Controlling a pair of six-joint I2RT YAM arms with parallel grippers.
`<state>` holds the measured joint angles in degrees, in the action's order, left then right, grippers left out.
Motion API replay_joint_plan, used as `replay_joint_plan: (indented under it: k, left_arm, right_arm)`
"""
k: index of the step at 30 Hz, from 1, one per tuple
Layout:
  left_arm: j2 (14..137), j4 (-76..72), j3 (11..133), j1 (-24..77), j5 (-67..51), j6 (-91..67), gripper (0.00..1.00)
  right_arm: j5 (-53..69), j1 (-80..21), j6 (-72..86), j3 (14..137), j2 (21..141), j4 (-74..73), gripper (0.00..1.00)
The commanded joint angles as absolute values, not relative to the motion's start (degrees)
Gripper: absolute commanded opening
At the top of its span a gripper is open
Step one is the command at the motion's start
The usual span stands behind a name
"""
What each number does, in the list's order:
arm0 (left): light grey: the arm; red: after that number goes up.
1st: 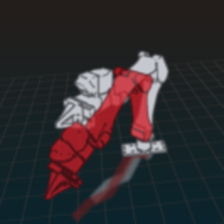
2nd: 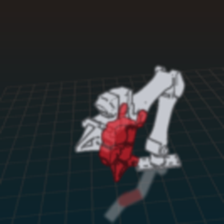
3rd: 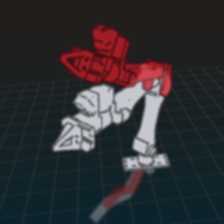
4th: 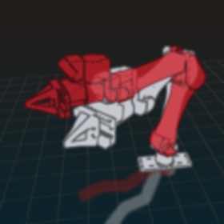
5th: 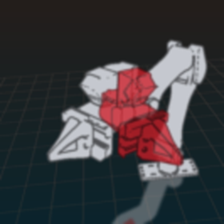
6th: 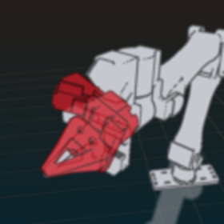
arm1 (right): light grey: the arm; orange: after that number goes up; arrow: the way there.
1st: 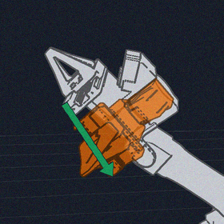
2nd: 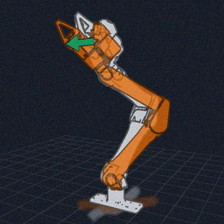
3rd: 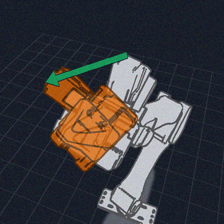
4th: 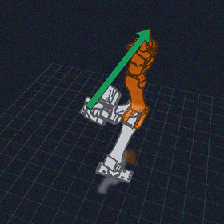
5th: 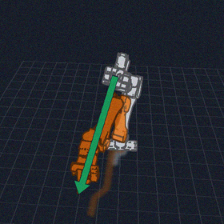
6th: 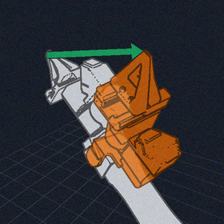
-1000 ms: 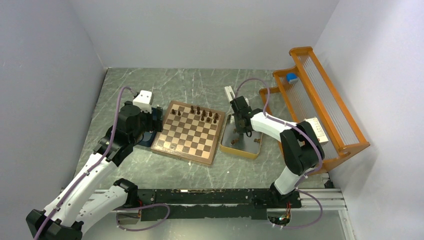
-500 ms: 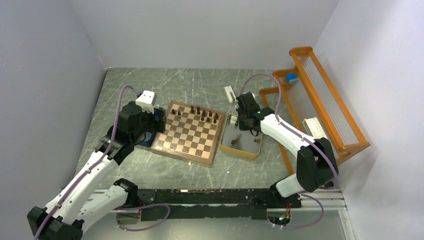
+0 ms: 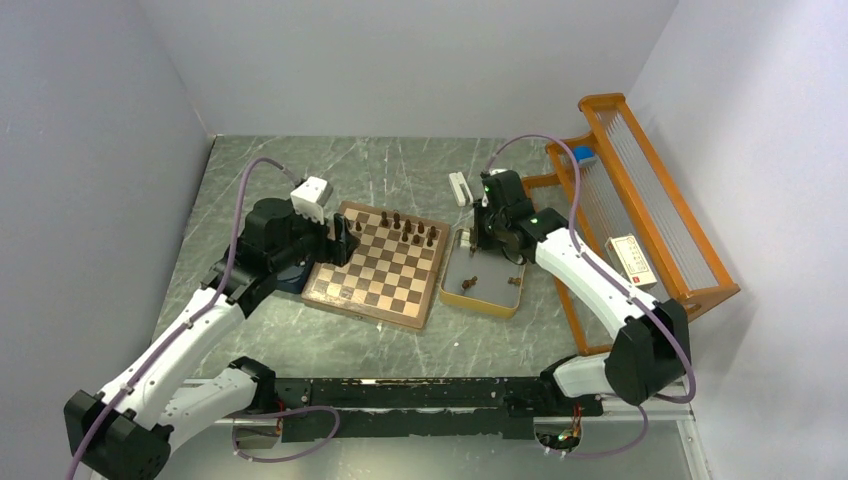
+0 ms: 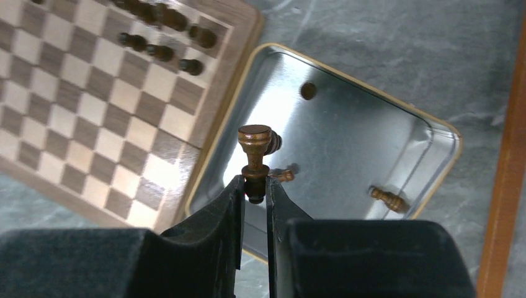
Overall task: Set up the chess pieces on the board
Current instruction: Place the chess piece on the chessboard.
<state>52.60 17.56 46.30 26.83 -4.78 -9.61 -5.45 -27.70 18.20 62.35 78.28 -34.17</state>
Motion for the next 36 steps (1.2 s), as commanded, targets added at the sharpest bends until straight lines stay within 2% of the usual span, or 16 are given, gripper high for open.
replay_joint_plan:
  k: [1, 6, 11, 19, 25, 30, 36]
  left_arm:
    - [54.67, 9.96, 47.89, 27.03, -18.13, -13.79, 0.79]
    - [57.81, 2.5, 46.18, 26.94, -26.47, -16.36, 0.78]
    - [58.93, -11.61, 42.52, 27.07, -33.35, -21.06, 0.73]
    - [60.4, -41.7, 32.44, 30.51, -34.36, -15.91, 0.81]
    - [63.4, -55.87, 27.27, 39.62, -24.4, 4.57, 0.88]
    - [70.28, -68.34, 27.61, 41.63, -19.17, 5.13, 0.91]
    - [74.88, -68.98, 31.75, 42.82, -19.39, 8.19, 0.9]
  right_arm:
    - [2.85, -27.34, 20.1, 65.08, 75.21, -34.0, 0.11]
    - [11.76, -27.36, 23.68, 65.69, 73.44, -31.86, 0.11]
    - [19.34, -27.33, 29.31, 64.44, 70.87, -26.87, 0.11]
    - [27.28, -27.33, 37.05, 63.01, 68.56, -19.64, 0.11]
    - [32.29, -27.33, 43.27, 61.58, 66.43, -13.26, 0.11]
    - [35.22, -27.35, 47.02, 60.26, 64.94, -9.38, 0.11]
    - [36.08, -27.39, 47.32, 60.5, 64.22, -9.5, 0.12]
